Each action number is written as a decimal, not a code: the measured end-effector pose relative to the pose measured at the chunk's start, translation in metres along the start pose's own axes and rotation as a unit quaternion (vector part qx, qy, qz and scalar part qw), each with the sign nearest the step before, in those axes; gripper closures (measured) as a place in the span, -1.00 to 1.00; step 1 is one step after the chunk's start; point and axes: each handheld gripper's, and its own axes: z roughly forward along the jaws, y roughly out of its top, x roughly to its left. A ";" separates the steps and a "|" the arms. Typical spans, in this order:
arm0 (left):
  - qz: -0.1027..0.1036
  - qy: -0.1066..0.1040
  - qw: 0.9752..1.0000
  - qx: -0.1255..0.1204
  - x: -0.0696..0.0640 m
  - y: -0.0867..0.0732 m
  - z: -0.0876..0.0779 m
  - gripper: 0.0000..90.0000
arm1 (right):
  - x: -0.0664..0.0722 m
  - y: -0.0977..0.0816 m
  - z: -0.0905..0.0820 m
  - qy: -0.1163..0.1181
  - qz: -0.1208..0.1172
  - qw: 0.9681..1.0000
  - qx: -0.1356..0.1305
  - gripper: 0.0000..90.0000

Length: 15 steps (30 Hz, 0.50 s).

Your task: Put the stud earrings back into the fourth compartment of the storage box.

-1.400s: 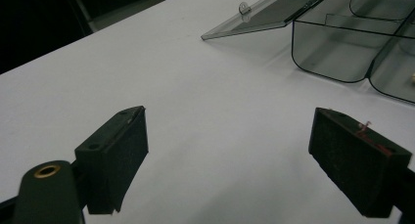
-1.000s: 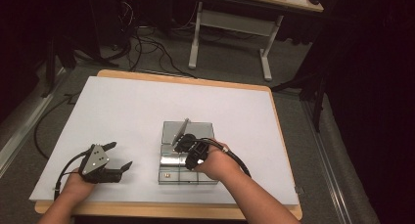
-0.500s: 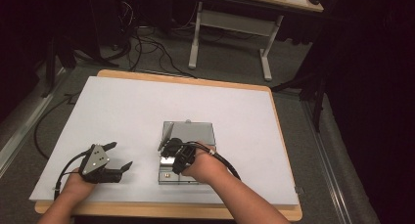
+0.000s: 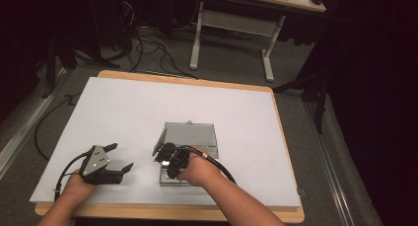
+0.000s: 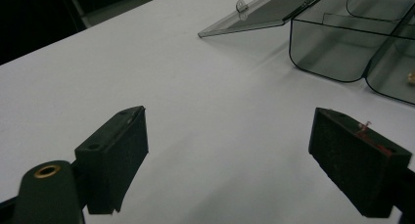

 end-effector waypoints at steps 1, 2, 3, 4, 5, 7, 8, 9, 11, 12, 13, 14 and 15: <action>0.001 -0.002 1.000 0.004 0.000 0.000 -0.001 -0.67 | 0.000 0.000 0.002 0.004 0.001 1.000 -0.002 0.91; 0.000 -0.003 1.000 0.004 0.000 0.000 -0.001 -0.66 | 0.000 0.000 0.005 0.005 0.002 1.000 0.000 0.91; 0.000 -0.003 1.000 0.004 0.000 0.000 -0.001 -0.66 | 0.000 0.000 0.006 0.005 0.003 1.000 0.003 0.91; 0.000 -0.003 1.000 0.003 0.000 0.000 -0.001 -0.66 | 0.000 0.000 0.006 0.005 0.003 1.000 0.003 0.91; 0.000 -0.003 1.000 0.002 0.000 0.000 -0.001 -0.67 | 0.000 0.000 0.008 0.005 0.000 1.000 0.002 0.91; 0.000 -0.003 1.000 0.002 0.000 0.000 -0.001 -0.66 | -0.001 0.000 0.010 0.008 0.005 1.000 0.004 0.91; 0.001 -0.003 1.000 0.002 0.000 0.000 -0.001 -0.67 | -0.001 0.000 0.011 0.009 0.004 1.000 0.008 0.91; 0.001 -0.003 1.000 0.004 0.000 0.000 -0.001 -0.66 | -0.002 0.000 0.013 0.011 0.003 1.000 0.011 0.91; 0.001 -0.003 1.000 0.004 0.000 0.000 -0.001 -0.66 | -0.002 0.000 0.016 0.013 0.004 1.000 0.011 0.91; 0.001 -0.003 1.000 0.004 0.000 0.000 -0.001 -0.67 | -0.003 0.000 0.017 0.010 0.005 1.000 0.013 0.91; 0.000 -0.003 1.000 0.003 0.000 0.000 -0.001 -0.66 | -0.003 0.000 0.017 0.009 0.007 1.000 0.014 0.91; 0.000 -0.003 1.000 0.003 0.000 0.000 -0.001 -0.67 | -0.004 0.000 0.018 0.007 0.004 1.000 0.012 0.91; 0.000 -0.003 1.000 0.003 0.000 0.000 -0.001 -0.66 | -0.004 0.000 0.018 0.007 0.004 1.000 0.012 0.91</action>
